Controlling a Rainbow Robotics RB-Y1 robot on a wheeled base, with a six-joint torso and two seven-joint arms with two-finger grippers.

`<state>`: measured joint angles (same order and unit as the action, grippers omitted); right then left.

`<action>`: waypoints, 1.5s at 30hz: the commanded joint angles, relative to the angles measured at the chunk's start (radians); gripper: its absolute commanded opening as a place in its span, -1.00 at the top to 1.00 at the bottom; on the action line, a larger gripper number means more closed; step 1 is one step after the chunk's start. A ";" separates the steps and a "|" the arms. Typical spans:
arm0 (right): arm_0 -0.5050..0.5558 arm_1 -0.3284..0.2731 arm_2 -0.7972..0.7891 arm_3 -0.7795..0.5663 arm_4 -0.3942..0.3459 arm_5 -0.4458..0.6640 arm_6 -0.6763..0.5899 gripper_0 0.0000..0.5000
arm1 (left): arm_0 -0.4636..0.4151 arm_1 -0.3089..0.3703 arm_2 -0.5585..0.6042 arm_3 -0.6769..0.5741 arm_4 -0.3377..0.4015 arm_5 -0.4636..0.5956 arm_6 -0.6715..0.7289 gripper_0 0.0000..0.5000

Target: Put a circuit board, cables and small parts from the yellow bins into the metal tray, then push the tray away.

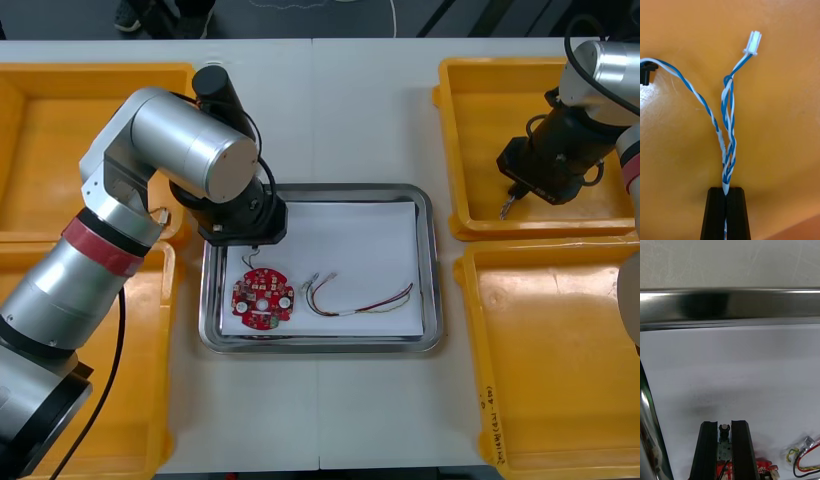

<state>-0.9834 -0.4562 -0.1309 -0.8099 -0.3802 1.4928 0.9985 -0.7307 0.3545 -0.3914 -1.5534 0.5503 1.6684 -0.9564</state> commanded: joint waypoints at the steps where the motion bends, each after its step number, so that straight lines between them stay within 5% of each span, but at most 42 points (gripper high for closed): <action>1: -0.049 -0.027 0.020 -0.063 -0.013 0.070 -0.008 1.00 | 0.019 -0.040 -0.011 -0.031 -0.032 -0.029 -0.019 1.00; 20: -0.067 -0.047 0.005 -0.342 -0.054 0.343 0.278 1.00 | 0.020 -0.048 -0.021 -0.030 -0.070 -0.055 -0.038 0.95; 22: -0.067 -0.047 0.010 -0.367 -0.062 0.360 0.299 1.00 | 0.020 -0.048 -0.021 -0.030 -0.070 -0.055 -0.038 0.81; 25: -0.066 -0.047 0.023 -0.407 -0.105 0.382 0.305 1.00 | 0.020 -0.048 -0.021 -0.031 -0.072 -0.055 -0.036 0.00; 29: -0.066 -0.047 0.031 -0.453 -0.146 0.422 0.302 1.00 | 0.020 -0.048 -0.021 -0.030 -0.076 -0.056 -0.033 -0.80; 31: -0.066 -0.047 0.046 -0.474 -0.158 0.427 0.299 1.00 | 0.020 -0.046 -0.021 -0.031 -0.081 -0.056 -0.031 -1.00; 45: 0.029 -0.047 0.189 -0.701 -0.226 0.427 0.310 1.00 | 0.001 -0.045 0.105 -0.171 -0.073 0.114 -0.028 -1.00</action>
<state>-0.9760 -0.4661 0.0413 -1.4325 -0.5813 1.9150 1.2693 -0.7152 0.3312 -0.3512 -1.6372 0.4726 1.7350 -0.9565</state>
